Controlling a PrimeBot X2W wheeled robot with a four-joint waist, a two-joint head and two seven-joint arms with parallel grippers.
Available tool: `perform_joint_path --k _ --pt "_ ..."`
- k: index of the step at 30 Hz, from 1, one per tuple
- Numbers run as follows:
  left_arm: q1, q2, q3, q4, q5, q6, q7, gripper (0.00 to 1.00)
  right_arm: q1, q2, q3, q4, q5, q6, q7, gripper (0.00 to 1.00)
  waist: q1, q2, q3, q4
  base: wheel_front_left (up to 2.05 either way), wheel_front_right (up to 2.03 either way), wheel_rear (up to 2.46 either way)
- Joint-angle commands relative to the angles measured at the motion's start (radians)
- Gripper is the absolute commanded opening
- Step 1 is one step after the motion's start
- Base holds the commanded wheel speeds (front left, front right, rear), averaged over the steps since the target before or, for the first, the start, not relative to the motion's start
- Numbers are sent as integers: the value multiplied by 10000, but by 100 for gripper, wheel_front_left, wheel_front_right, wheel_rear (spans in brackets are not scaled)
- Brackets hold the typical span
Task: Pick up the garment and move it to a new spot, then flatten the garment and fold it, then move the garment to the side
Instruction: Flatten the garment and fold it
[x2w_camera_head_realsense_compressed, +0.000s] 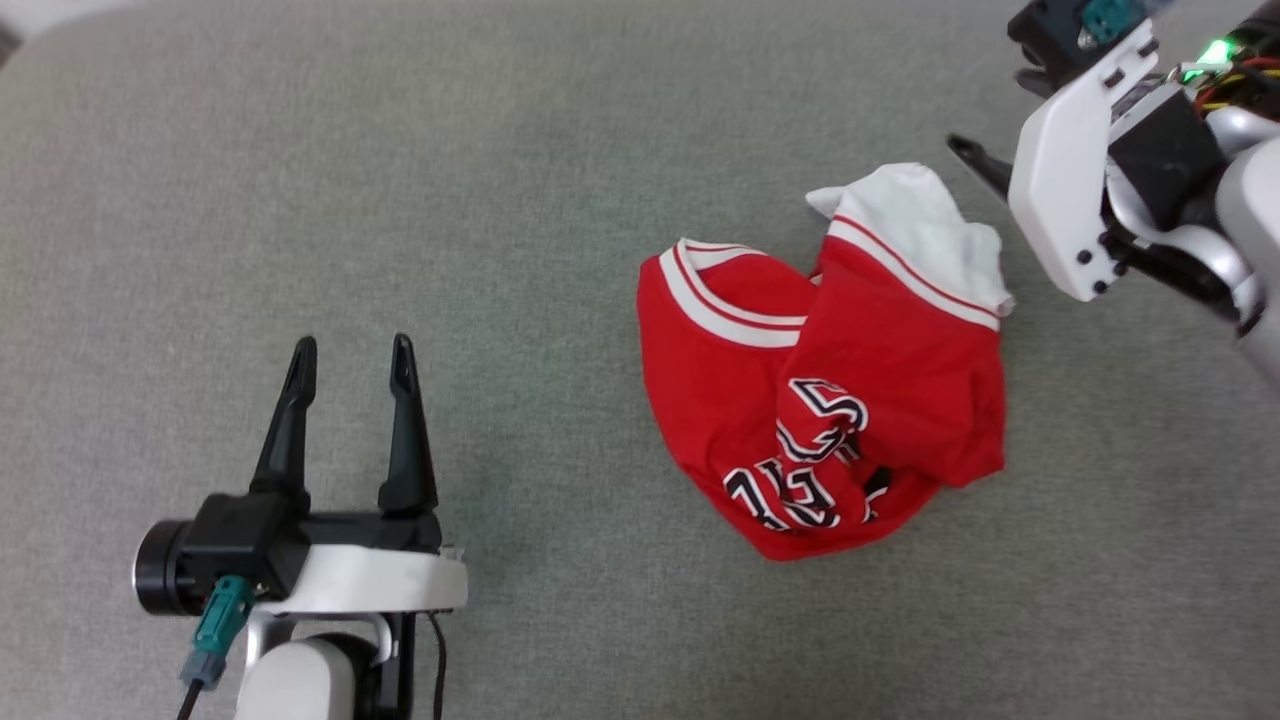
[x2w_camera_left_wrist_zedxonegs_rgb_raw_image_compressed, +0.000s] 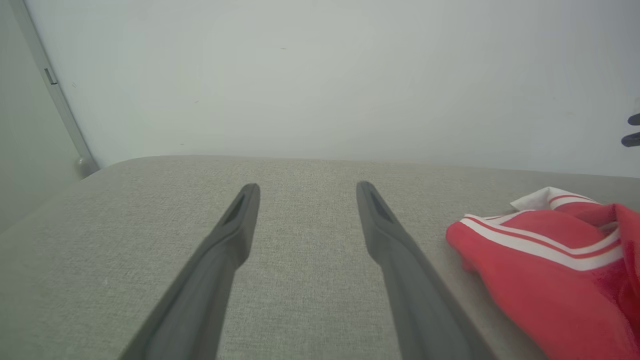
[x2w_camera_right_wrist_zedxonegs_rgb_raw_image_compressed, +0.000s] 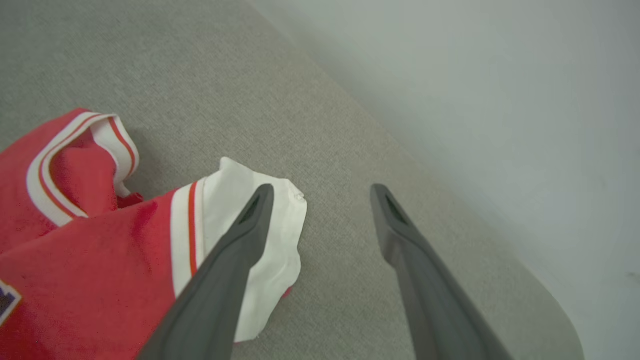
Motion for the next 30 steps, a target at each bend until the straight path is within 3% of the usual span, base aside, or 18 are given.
perform_joint_path --k 1,4,8,12,19,20,21,22,30 --pt "-213 -15 -82 -72 -84 64 -27 100 -425 -189 376 80 510 -6 686 100 -1 0 529 318 0 0 0" --pt "-523 -15 -317 -175 -254 149 -27 100 -1132 -455 1077 360 1604 -5 2253 100 -1 0 977 564 0 0 0" --pt "-896 -16 -567 -274 -461 250 -27 100 -1773 -556 1746 710 2241 -5 3523 100 -1 0 1506 856 0 0 0" --pt "-1162 -15 -720 -334 -623 342 -27 100 -1942 -352 2332 1071 2356 -5 3708 100 -1 0 1898 1049 0 0 0" --pt "-1256 -16 -780 -213 -761 436 -27 100 -817 -333 3853 1410 2689 35 3630 100 -1 0 1929 1078 0 0 0" --pt "-1224 -13 -729 -184 -755 444 -27 100 -892 -335 3838 1389 2731 35 3396 82 -1 0 1867 1035 0 0 0" --pt "-1194 -14 -681 -165 -748 444 -27 100 -1031 -350 3806 1379 2731 34 3131 9 -1 0 1789 990 0 0 0" --pt "-1156 -11 -627 -147 -736 441 -27 100 -1176 -388 3789 1387 2724 31 2890 0 -1 0 1688 945 0 0 0" --pt "-582 -12 -246 -26 -534 359 -27 100 -1747 -1197 3737 569 2778 -6 202 0 -1 0 431 474 0 0 0"
